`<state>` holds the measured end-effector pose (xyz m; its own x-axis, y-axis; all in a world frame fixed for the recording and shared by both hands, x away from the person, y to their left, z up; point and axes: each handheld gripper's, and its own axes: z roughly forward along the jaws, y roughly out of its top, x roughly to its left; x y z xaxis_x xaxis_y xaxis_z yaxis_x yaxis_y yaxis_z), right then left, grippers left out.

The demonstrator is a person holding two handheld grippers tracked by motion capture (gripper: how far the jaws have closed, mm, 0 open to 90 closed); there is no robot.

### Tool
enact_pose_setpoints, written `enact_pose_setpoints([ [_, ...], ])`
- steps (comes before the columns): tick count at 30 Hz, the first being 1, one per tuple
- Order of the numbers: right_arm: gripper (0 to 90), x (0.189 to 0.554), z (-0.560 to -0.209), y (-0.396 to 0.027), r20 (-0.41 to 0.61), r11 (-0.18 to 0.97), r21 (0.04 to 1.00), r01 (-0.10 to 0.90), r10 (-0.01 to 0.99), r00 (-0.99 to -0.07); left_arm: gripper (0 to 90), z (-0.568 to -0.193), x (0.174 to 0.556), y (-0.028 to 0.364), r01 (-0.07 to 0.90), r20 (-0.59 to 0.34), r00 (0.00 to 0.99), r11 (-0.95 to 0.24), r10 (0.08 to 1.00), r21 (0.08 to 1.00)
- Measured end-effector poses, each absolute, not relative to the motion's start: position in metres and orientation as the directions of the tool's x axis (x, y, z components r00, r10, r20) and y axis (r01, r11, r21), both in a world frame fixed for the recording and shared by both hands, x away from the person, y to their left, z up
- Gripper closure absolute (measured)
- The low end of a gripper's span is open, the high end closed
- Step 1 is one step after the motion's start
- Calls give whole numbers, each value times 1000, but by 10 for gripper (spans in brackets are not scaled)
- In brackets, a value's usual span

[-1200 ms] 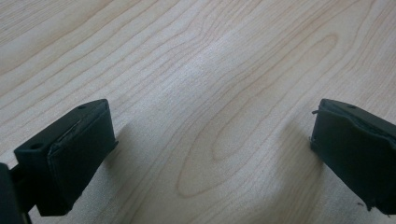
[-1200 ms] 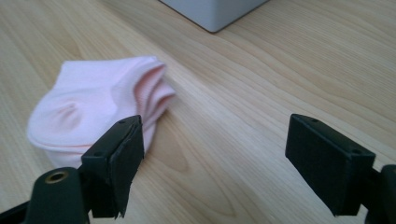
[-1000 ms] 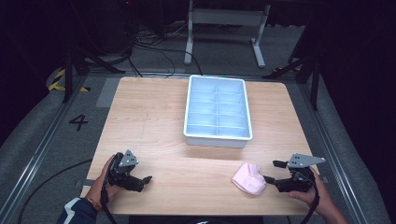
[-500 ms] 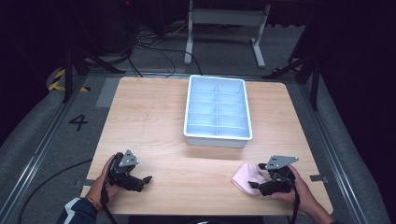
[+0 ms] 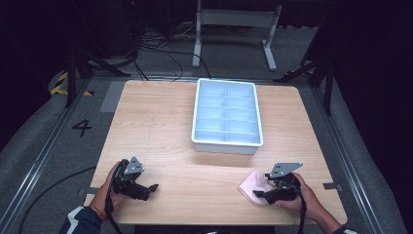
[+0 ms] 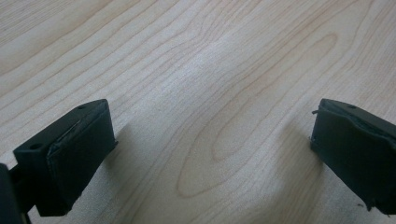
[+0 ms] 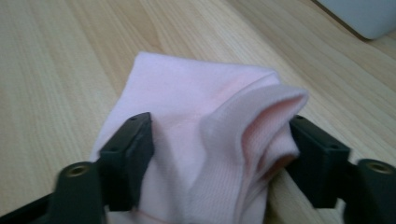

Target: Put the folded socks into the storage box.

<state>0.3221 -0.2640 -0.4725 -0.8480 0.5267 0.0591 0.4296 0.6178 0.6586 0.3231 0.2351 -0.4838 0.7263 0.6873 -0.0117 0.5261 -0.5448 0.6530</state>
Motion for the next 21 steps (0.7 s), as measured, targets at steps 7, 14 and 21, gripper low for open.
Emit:
enact_pose_setpoints([
  [7, 575, 319, -471, -263, 88, 628, 664, 406, 473, -877, 0, -484, 323, 235, 527, -13, 726, -544, 688, 653],
  [14, 698, 316, -470, -262, 79, 638, 673, 374, 441, -894, 0, -484, 323, 235, 527, -12, 726, -545, 688, 653],
  [21, 723, 315, -470, -262, 64, 637, 681, 361, 439, -896, 0, -484, 323, 235, 527, -11, 725, -545, 688, 653],
])
